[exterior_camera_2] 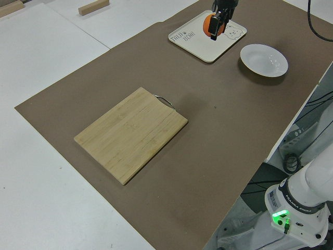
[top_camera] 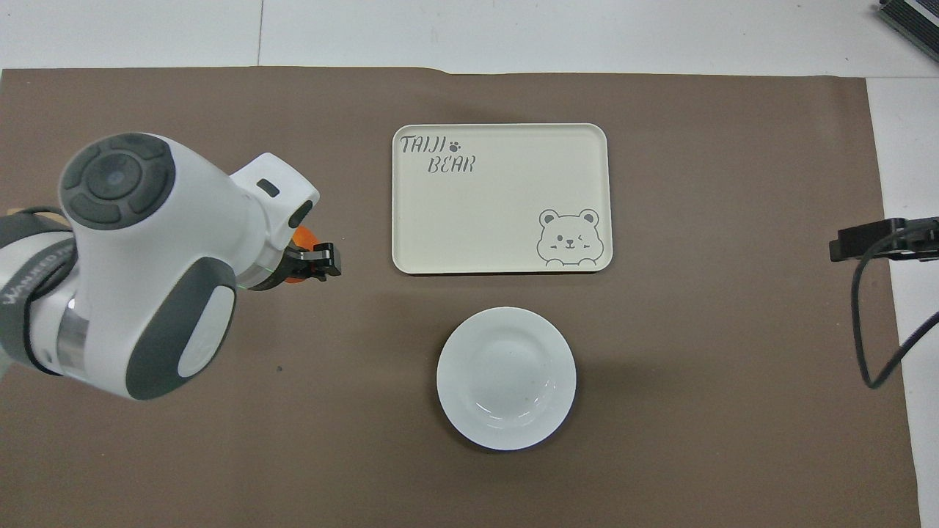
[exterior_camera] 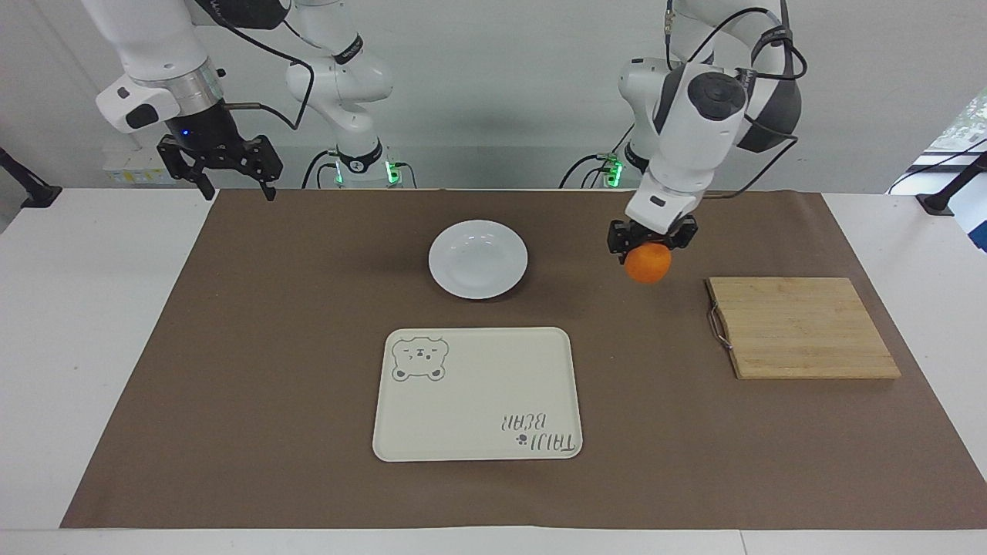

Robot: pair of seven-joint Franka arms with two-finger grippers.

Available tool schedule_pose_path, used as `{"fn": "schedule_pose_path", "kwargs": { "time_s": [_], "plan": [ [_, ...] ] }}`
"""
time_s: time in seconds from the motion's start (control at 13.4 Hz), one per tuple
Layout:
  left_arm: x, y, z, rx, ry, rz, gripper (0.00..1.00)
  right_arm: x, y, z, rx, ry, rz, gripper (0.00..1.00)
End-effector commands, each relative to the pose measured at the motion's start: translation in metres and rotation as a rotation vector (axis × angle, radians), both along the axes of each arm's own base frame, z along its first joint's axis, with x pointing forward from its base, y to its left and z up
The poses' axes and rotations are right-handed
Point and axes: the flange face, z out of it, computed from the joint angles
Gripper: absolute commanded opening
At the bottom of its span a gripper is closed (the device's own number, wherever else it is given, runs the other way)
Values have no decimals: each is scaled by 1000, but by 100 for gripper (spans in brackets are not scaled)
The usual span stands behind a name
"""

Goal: Place orange and plate with both arms
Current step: 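Carry the orange with the left gripper over the white plate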

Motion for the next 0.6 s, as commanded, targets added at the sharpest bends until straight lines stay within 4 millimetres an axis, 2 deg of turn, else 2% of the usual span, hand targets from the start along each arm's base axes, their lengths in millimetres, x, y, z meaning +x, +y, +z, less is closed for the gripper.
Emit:
{"fn": "schedule_pose_path", "kwargs": {
  "time_s": [0.0, 0.22, 0.45, 0.52],
  "plan": [
    [-28, -34, 7, -4, -24, 22, 0, -1, 0, 1, -8, 7, -18, 100],
    [-60, -85, -2, -13, -34, 38, 0, -1, 0, 1, -8, 7, -18, 100],
    [-88, -137, -45, -46, -62, 62, 0, -1, 0, 1, -8, 7, -18, 100],
    [-93, -146, -56, -49, -61, 55, 0, -1, 0, 1, -8, 7, -18, 100]
  ]
}}
